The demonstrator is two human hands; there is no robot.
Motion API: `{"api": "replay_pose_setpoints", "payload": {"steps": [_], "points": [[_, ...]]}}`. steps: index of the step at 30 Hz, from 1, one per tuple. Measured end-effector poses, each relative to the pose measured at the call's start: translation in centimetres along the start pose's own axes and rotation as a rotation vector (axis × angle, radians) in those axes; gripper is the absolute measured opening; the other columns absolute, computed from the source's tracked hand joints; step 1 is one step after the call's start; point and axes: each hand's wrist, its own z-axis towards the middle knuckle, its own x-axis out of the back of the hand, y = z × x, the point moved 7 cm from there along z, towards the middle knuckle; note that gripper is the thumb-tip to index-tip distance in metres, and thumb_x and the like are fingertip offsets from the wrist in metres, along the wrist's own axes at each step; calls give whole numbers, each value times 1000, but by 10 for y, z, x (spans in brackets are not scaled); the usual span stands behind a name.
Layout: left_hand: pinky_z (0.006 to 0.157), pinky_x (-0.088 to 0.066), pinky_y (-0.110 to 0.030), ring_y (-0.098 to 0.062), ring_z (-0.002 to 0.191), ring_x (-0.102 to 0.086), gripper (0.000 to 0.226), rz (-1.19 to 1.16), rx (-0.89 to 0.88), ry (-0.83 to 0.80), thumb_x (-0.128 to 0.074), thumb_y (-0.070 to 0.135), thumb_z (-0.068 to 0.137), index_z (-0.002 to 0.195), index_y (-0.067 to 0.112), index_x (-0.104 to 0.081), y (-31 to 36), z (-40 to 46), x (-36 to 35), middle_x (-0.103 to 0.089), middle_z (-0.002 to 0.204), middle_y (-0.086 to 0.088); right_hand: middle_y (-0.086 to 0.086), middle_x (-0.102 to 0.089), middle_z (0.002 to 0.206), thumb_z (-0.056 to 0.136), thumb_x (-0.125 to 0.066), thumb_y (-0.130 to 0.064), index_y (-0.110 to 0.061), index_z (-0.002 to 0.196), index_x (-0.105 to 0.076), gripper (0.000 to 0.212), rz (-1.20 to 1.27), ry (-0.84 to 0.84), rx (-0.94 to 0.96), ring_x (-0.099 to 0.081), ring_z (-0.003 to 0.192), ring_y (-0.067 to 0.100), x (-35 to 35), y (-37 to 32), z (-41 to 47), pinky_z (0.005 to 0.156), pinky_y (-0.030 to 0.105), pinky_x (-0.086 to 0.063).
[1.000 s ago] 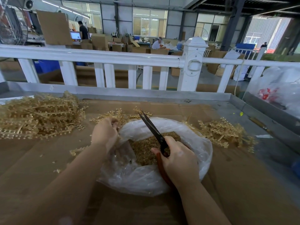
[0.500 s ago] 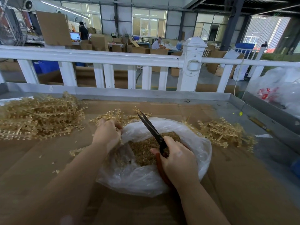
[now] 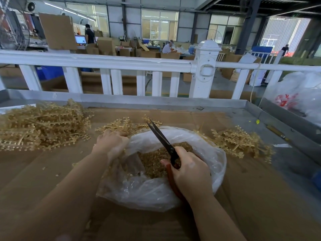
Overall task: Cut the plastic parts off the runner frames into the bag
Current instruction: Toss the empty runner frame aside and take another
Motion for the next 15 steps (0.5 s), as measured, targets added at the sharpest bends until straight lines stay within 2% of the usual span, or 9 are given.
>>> {"api": "replay_pose_setpoints", "payload": {"steps": [2, 5, 8, 11, 15], "points": [[112, -27, -51, -36, 134, -30, 44, 73, 0, 6, -47, 35, 95, 138, 28, -48, 2, 0, -2, -35, 145, -14, -12, -56, 75, 85, -55, -57, -25, 102, -60, 36, 4, -8, 2, -42, 64, 5, 0, 0, -1, 55, 14, -25], [107, -36, -50, -35, 125, -41, 40, 60, -7, 20, -51, 21, 89, 129, 23, -54, 7, -2, -1, -43, 137, -14, -11, -56, 74, 85, -58, -55, -23, 101, -61, 35, 10, 4, 3, -41, 63, 5, 2, -1, 0, 53, 9, -21], [93, -49, -40, -26, 101, -55, 14, -26, -79, 81, -57, 14, 90, 99, 22, -63, 16, -2, 6, -58, 117, -11, -12, -55, 75, 86, -56, -55, -24, 101, -60, 35, 34, -25, 8, -44, 64, 4, 0, 0, 0, 54, 9, -25], [72, -48, -27, -14, 76, -57, 6, -111, -121, 164, -65, 13, 90, 90, 17, -70, 18, -4, 14, -66, 93, -3, -12, -57, 78, 86, -55, -56, -25, 103, -60, 35, 47, -33, 13, -48, 67, 4, 0, 1, 0, 58, 12, -32], [78, -49, -31, -18, 79, -60, 5, -286, -115, 279, -70, 11, 85, 84, 15, -69, 12, -9, 28, -69, 87, -5, -11, -60, 82, 87, -52, -57, -26, 108, -59, 38, 45, -42, 18, -51, 71, 5, -2, 1, 0, 62, 16, -40]]}}
